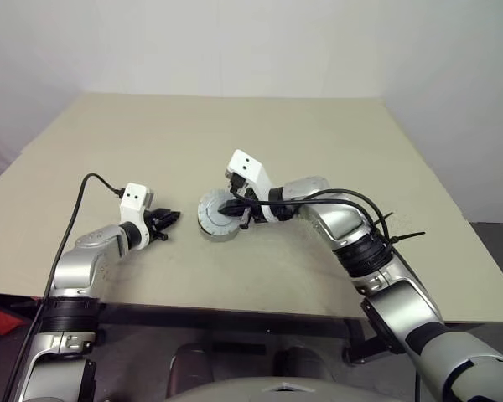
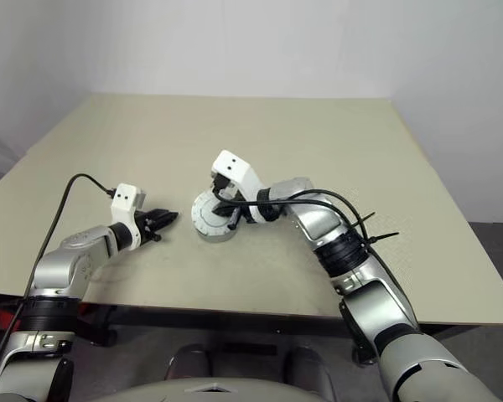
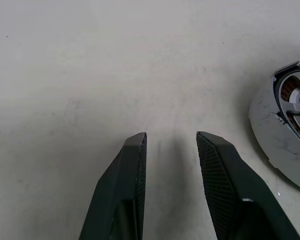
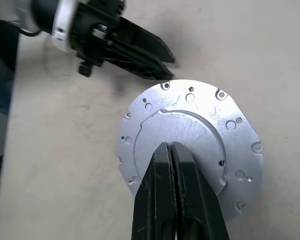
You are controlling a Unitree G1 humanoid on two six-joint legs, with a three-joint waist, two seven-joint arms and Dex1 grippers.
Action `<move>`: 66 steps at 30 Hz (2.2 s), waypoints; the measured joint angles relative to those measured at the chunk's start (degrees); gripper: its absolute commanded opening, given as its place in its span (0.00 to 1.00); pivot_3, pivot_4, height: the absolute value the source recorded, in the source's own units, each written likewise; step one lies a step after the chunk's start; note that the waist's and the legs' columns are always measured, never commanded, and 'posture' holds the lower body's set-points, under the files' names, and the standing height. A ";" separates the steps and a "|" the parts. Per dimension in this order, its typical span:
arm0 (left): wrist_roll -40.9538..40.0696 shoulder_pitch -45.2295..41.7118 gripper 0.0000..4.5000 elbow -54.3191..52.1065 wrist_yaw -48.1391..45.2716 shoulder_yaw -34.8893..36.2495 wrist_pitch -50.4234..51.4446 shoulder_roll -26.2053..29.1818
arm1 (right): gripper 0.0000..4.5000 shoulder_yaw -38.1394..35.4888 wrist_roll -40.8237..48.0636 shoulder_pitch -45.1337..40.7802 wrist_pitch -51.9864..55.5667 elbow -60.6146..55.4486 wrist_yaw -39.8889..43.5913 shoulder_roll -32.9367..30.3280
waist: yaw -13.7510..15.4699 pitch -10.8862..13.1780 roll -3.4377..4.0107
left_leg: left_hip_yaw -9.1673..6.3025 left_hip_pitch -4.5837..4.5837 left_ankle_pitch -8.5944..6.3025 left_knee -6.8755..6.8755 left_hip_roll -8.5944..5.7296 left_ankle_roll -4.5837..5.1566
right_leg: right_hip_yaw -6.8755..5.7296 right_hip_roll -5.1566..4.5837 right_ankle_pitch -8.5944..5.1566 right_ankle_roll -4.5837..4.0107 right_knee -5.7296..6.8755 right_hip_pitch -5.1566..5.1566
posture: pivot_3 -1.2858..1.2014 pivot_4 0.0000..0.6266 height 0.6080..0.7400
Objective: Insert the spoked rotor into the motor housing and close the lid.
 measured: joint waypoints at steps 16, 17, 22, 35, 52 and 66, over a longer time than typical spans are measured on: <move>-0.02 0.24 0.38 -0.29 0.47 0.18 0.31 0.80 | 0.00 -14.93 1.75 4.17 5.92 4.43 -22.52 12.83 | 0.01 0.01 0.01 | -0.01 0.11 0.03 -0.06 -0.02 -0.06 | 0.00 0.00 0.00 0.01 -0.03 -0.03 | 0.52 0.00 1.00; -0.02 0.24 0.38 -0.32 0.47 0.23 0.31 0.93 | 0.00 -16.88 2.13 4.35 5.96 3.85 -23.88 12.96 | 0.00 0.01 0.01 | -0.01 0.12 0.03 -0.06 -0.02 -0.06 | 0.00 0.00 -0.06 0.10 -0.03 -0.03 | 0.52 0.00 1.00; -0.04 0.22 0.38 -0.37 0.51 0.31 0.30 0.97 | 0.00 -16.95 2.47 7.85 5.70 -2.66 -24.04 9.25 | 0.01 0.00 0.01 | -0.01 0.09 0.04 -0.17 -0.03 -0.08 | 0.00 0.01 -0.14 0.25 -0.06 -0.02 | 0.52 0.00 1.00; 0.13 -0.97 0.38 0.71 0.30 -0.21 0.12 0.94 | 0.00 -15.58 3.24 10.47 -15.34 -4.11 -16.25 6.44 | -0.04 0.01 0.01 | 0.00 0.20 0.29 -0.82 -0.11 -0.49 | 0.01 0.02 -0.06 0.08 -0.17 -0.05 | 0.52 0.00 1.00; -0.04 -0.04 0.38 -0.69 0.58 0.16 1.25 1.48 | 0.00 -7.69 -0.12 7.80 -19.12 14.18 -10.68 8.46 | -0.19 -0.01 -0.02 | 0.00 0.19 0.29 -0.85 -0.13 -0.48 | 0.00 0.01 -0.03 0.02 -0.24 -0.04 | 0.52 0.00 1.00; -0.53 0.92 0.38 -2.06 0.64 1.40 2.89 2.23 | 0.00 -10.95 4.88 8.51 -25.03 8.81 -4.99 10.87 | -0.15 -0.01 -0.03 | 0.00 0.18 0.25 -0.85 -0.12 -0.42 | 0.00 0.02 -0.03 0.01 -0.25 -0.03 | 0.52 0.00 1.00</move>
